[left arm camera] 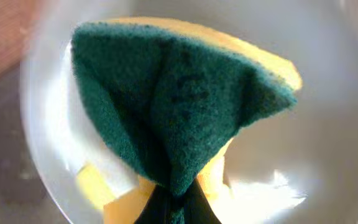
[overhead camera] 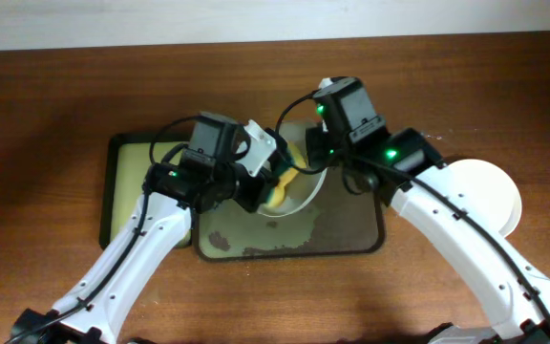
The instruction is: Clean dirty plates on tray and stack at the side
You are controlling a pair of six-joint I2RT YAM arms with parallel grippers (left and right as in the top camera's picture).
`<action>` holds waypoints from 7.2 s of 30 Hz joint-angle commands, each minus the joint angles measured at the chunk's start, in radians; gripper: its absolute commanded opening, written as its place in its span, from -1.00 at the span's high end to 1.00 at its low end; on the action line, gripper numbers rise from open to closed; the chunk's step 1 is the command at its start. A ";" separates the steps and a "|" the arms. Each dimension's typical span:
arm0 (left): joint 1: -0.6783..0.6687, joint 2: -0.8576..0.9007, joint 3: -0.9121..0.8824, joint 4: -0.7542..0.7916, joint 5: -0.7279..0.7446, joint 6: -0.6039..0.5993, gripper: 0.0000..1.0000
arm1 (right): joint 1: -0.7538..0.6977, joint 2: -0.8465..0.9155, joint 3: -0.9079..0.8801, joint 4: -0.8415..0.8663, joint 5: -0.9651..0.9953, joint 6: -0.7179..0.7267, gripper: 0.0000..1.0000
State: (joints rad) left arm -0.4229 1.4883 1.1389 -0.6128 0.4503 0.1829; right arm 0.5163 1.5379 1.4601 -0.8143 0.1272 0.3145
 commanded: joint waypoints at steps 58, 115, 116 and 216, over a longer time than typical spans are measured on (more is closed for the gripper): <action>-0.107 0.206 -0.252 0.235 -0.090 -0.217 1.00 | -0.229 0.485 -0.217 0.180 -0.542 -0.254 0.92; 0.539 -0.028 -0.287 0.022 -0.421 -0.317 1.00 | 0.319 0.436 0.438 -0.330 0.908 -0.174 0.92; 0.539 -0.028 -0.287 0.020 -0.421 -0.317 1.00 | 0.408 0.436 0.438 -0.314 1.099 -0.175 0.92; 0.539 0.060 -0.286 0.056 -0.439 -0.313 -0.99 | -0.478 -1.525 -1.455 0.750 -0.270 -0.333 -0.97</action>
State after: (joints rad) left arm 0.1162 1.5494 0.8532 -0.5594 0.0109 -0.1360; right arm 0.0471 0.0143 0.0105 -0.0601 -0.1333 -0.0120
